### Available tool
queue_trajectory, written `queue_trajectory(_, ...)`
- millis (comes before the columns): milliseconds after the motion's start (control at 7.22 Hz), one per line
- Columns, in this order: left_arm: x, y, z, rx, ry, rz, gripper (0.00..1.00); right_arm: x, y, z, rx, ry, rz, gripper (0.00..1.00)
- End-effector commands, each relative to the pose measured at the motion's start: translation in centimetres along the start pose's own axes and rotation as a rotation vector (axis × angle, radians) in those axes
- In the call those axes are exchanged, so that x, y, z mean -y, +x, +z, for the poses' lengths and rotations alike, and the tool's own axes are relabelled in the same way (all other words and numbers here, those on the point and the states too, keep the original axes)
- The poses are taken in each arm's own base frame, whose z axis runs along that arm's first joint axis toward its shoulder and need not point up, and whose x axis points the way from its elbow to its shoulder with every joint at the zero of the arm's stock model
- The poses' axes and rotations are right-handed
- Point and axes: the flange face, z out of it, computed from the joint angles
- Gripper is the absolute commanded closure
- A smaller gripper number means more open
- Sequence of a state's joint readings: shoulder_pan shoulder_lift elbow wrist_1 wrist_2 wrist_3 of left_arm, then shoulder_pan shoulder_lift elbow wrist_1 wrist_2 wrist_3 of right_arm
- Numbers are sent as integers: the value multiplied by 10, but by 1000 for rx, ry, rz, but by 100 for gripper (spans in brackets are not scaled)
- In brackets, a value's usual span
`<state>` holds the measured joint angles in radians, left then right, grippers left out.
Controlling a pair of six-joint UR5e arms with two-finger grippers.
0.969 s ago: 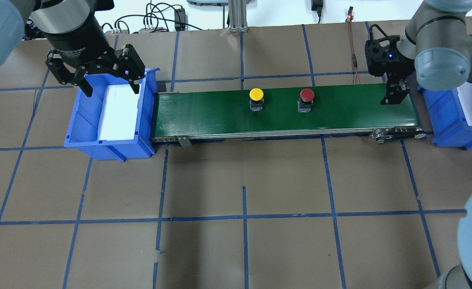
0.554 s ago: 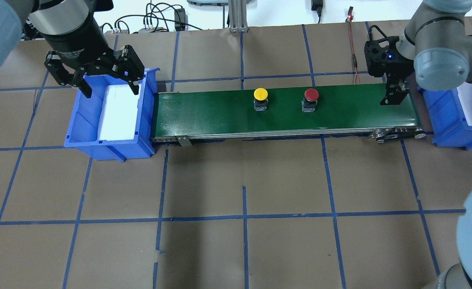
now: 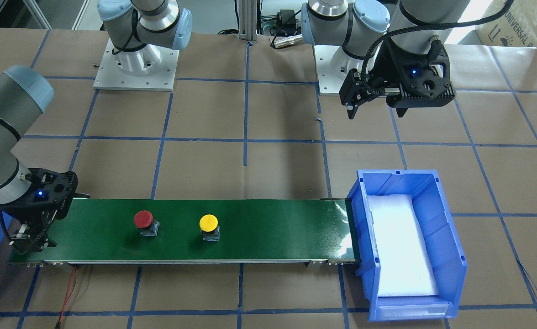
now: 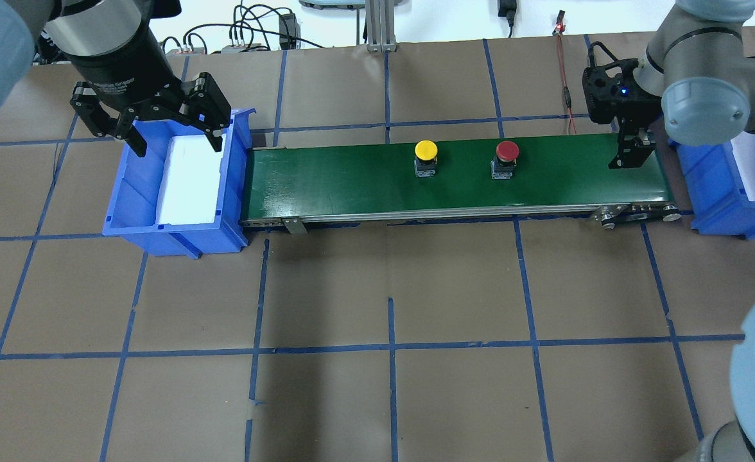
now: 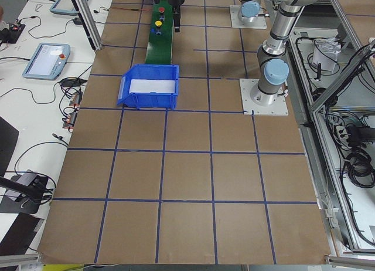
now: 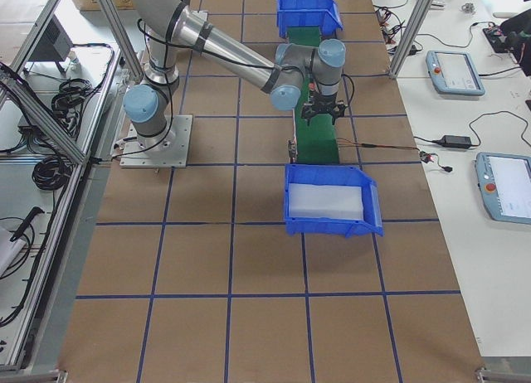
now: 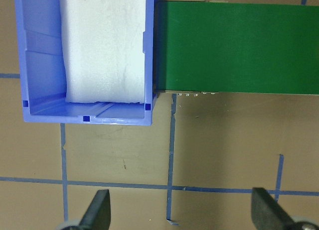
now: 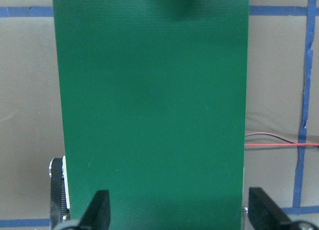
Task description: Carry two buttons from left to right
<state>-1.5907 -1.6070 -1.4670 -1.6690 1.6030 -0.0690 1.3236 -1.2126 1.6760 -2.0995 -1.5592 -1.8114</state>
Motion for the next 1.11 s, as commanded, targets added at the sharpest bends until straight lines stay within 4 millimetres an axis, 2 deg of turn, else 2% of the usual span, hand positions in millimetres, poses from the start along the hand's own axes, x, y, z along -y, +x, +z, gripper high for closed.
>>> queue_trajectory(0,0,0,0,0,0,0,0,0,0,-6,-15,-4,5,3)
queue_trajectory(277,-1,0,0,2,-2,0,0,0,3,-6,-17,-3,2,3)
queue_trajectory(415,-1,0,0,2,-2,0,0,-1,3,-13,-26,-7,4,3)
queue_trajectory(969,1,1,3,2,-6,0,0,-4,5,-3,-14,-5,-39,3)
